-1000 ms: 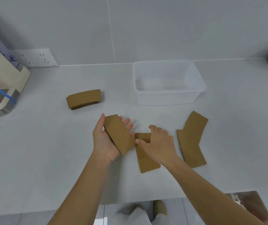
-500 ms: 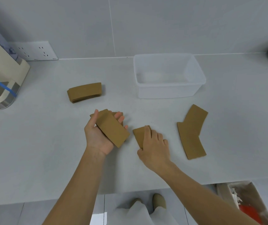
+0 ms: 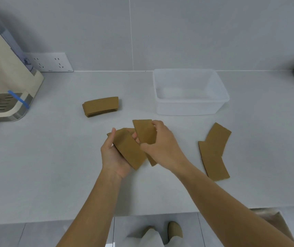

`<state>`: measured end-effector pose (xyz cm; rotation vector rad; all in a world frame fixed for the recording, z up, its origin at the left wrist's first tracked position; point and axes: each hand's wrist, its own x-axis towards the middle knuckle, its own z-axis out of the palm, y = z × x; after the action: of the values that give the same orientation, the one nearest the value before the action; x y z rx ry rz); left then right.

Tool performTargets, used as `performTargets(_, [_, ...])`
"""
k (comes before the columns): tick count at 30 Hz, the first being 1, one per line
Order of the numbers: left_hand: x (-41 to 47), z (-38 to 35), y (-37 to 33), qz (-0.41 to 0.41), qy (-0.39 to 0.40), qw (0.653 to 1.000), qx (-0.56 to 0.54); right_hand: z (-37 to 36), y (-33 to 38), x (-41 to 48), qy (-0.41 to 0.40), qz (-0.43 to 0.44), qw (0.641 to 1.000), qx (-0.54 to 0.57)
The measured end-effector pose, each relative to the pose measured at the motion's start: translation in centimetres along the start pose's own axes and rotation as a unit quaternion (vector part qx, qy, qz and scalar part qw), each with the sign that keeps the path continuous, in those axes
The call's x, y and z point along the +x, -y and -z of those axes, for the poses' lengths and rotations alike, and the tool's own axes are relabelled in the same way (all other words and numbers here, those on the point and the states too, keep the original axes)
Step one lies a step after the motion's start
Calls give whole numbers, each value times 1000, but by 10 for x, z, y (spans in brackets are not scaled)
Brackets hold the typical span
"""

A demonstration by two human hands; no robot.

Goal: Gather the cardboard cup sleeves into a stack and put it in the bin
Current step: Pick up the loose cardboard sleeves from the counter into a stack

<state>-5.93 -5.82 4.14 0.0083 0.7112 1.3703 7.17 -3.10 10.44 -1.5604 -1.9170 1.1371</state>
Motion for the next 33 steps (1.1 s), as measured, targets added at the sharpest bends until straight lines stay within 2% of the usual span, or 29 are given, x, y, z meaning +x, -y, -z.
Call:
performTargets(5, [-7, 0, 2, 0, 9, 1000, 11, -38, 10, -8, 0, 81, 996, -35])
performTargets(12, [-13, 7, -8, -12, 25, 999, 20, -63, -2, -2, 43, 127, 985, -111])
performTargets(16, [-13, 15, -15, -4, -39, 998, 46, -60, -2, 7, 117, 130, 979, -107])
performTargets(19, [-12, 20, -21, -15, -63, 997, 47, -53, 3, 15, 154, 108, 981, -36])
performTargets(22, [-12, 23, -26, -20, -75, 997, 3, -47, 6, 26, 88, 25, 995, 35])
performTargets(24, [-12, 26, -31, -26, -92, 995, -38, -46, 2, 35, 8, 29, 997, -68])
performTargets(26, [-12, 32, -35, -38, -113, 991, -56, -48, -6, 41, -49, 63, 979, -190])
performTargets(33, [-15, 43, -44, -70, -142, 985, -65, -83, -36, 47, -62, -2, 949, -308])
